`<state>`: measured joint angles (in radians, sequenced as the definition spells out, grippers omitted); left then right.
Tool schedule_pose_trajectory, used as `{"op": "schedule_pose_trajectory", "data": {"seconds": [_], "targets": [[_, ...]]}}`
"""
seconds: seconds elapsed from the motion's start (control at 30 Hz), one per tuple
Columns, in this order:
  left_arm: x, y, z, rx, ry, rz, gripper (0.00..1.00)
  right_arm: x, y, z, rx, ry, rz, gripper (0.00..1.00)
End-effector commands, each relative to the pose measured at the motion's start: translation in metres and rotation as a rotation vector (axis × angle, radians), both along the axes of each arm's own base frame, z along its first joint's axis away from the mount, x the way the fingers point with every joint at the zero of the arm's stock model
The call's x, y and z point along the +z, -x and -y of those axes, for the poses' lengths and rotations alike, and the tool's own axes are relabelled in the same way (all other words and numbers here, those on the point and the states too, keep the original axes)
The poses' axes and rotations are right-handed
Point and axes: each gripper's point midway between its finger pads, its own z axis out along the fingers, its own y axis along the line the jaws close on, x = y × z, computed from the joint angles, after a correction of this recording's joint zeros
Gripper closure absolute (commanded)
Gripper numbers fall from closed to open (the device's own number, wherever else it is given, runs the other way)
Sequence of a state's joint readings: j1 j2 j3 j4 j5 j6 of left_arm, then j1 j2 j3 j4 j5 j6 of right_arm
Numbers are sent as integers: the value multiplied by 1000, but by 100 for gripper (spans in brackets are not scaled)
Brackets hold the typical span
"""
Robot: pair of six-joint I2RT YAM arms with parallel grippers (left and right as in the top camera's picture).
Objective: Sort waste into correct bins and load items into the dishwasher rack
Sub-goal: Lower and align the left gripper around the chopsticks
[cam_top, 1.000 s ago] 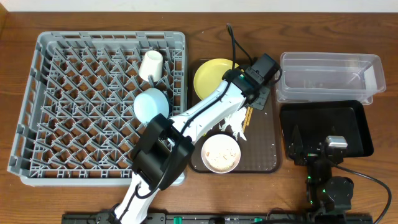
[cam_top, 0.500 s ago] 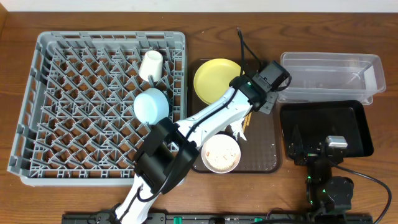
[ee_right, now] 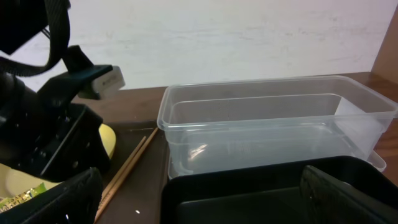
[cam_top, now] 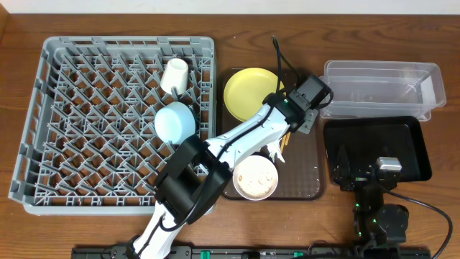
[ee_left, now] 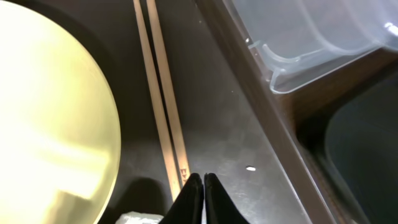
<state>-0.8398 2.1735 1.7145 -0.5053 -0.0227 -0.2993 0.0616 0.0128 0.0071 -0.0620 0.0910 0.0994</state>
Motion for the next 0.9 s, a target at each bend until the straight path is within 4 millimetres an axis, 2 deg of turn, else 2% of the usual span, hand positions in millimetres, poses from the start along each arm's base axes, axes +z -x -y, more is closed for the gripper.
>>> {"op": "schedule_pose_trajectory", "data": {"seconds": [0.0,0.23,0.33,0.47,0.87], "targets": [[-4,-3,-6,9,-19,15,94,-1,0,3,-18,-11,-2,1],[-16,-8,-22,50,-85,55,94,-1,0,3,-18,-11,-2,1],[-22,-6,-24,51,-90,52,92,-1,0,3,-18,-11,-2,1],[-27,-4,-26,50,-96,46,86,-1,0,3,-18,-11,-2,1],[-51,1,-32,49,-118,28,85,-1,0,3,-18,-11,-2,1]]}}
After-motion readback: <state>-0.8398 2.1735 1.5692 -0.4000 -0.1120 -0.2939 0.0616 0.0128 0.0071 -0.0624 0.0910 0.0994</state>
